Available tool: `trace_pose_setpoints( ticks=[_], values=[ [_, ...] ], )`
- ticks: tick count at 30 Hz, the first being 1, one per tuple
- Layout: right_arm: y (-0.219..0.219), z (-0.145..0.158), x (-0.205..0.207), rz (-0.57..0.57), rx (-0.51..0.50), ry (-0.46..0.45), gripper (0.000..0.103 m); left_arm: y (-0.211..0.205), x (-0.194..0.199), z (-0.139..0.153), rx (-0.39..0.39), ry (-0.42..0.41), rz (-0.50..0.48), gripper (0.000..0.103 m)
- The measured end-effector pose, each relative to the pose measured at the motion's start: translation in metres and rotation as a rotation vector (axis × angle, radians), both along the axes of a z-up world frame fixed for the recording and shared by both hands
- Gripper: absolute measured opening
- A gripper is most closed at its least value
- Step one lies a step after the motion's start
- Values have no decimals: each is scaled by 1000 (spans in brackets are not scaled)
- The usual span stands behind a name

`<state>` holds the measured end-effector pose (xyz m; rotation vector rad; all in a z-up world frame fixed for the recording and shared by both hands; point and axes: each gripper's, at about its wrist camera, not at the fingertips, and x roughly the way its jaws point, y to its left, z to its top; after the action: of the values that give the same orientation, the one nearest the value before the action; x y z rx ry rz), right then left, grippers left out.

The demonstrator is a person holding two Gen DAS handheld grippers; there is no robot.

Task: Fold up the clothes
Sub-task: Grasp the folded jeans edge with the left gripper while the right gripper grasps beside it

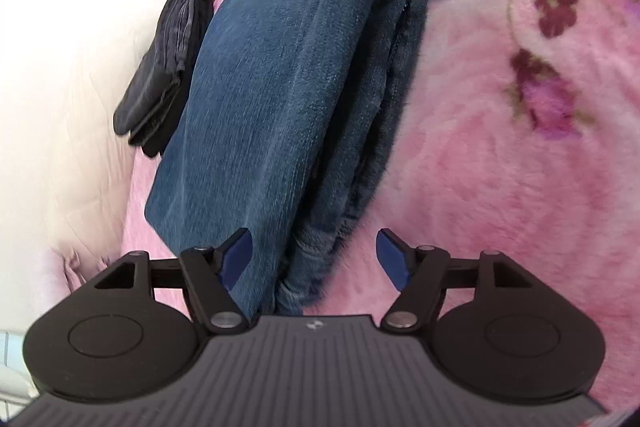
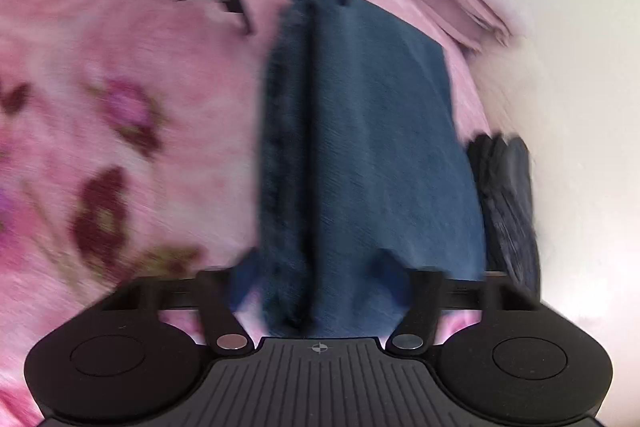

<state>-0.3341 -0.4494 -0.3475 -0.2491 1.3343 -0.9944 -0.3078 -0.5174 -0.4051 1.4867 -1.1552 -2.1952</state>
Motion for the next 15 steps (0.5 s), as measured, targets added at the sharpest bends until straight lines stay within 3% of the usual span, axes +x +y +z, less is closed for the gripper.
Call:
trace_pose_setpoints(
  ticks=[3,6,9,10,13,15],
  values=[
    [-10,20,-10,-11,29,-65,32,-1,-8,-9,-34,-9,-40,71],
    [-15,41,-14,-12,22,-102,29,-1,-16,-16,-101,-17,-66,80],
    [-9,44,-15,-8,14,-95,28,-8,-24,-22,-177,-29,-60,80],
    [-6,44,-15,-7,13,-91,28,-12,-27,-21,-162,-28,-44,78],
    [1,42,-15,-6,12,-79,28,-21,-34,-14,-36,-28,13,55],
    [6,41,-15,-5,11,-71,28,-22,-33,-10,8,-13,23,47]
  ],
)
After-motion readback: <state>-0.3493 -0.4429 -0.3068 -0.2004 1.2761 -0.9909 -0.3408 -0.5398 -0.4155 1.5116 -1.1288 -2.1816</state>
